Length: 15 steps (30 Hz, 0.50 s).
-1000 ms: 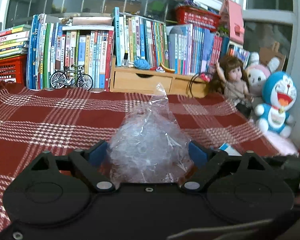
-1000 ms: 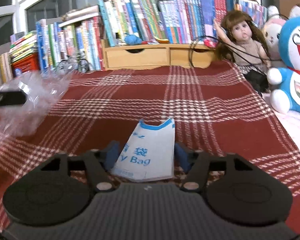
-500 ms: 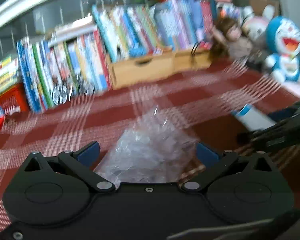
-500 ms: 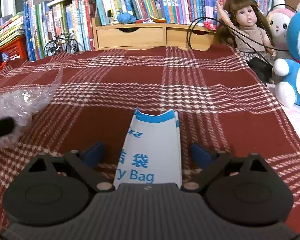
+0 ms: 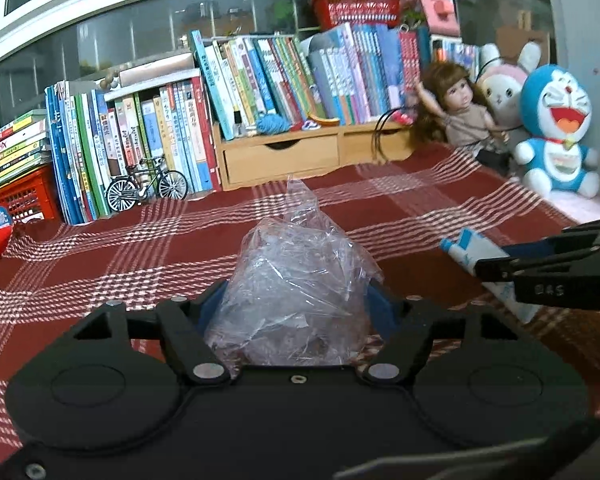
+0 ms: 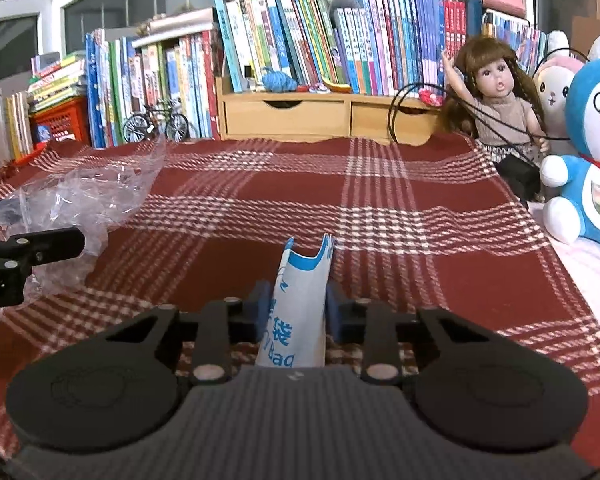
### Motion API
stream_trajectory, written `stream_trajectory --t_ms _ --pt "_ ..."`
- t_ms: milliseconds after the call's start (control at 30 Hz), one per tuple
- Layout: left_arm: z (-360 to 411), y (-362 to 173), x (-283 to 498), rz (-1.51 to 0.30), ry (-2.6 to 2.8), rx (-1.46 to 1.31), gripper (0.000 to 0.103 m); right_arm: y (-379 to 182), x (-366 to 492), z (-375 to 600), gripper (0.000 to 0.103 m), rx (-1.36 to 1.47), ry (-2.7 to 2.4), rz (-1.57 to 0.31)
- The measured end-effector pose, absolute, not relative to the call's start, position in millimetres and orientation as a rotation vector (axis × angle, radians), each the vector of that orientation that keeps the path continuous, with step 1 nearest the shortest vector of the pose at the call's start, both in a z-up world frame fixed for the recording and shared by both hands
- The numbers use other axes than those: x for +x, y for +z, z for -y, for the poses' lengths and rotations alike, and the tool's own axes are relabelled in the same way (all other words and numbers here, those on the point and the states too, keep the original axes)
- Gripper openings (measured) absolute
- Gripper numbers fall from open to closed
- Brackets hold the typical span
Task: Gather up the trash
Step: 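Lift the plastic bag and paper cup off the table toward the bin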
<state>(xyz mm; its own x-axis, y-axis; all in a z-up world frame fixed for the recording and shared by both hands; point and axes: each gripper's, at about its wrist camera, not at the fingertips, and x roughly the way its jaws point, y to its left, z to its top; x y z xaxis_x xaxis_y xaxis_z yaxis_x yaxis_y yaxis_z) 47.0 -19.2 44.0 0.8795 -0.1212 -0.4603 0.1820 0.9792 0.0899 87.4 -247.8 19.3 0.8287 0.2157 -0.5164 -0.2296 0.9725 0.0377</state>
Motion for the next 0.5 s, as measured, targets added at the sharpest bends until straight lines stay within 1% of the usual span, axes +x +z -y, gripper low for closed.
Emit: stream_trajectory --t_ms 233,500 --pt "13.8 57.0 15.2 -0.463 -0.166 0.058 0.070 31.6 65.1 243.9 0.034 -0.008 0.283 -0.513" --pt "7.5 61.6 -15.8 -0.459 -0.141 0.038 0.070 35.7 38.5 240.5 0.034 0.015 0.326 -0.503"
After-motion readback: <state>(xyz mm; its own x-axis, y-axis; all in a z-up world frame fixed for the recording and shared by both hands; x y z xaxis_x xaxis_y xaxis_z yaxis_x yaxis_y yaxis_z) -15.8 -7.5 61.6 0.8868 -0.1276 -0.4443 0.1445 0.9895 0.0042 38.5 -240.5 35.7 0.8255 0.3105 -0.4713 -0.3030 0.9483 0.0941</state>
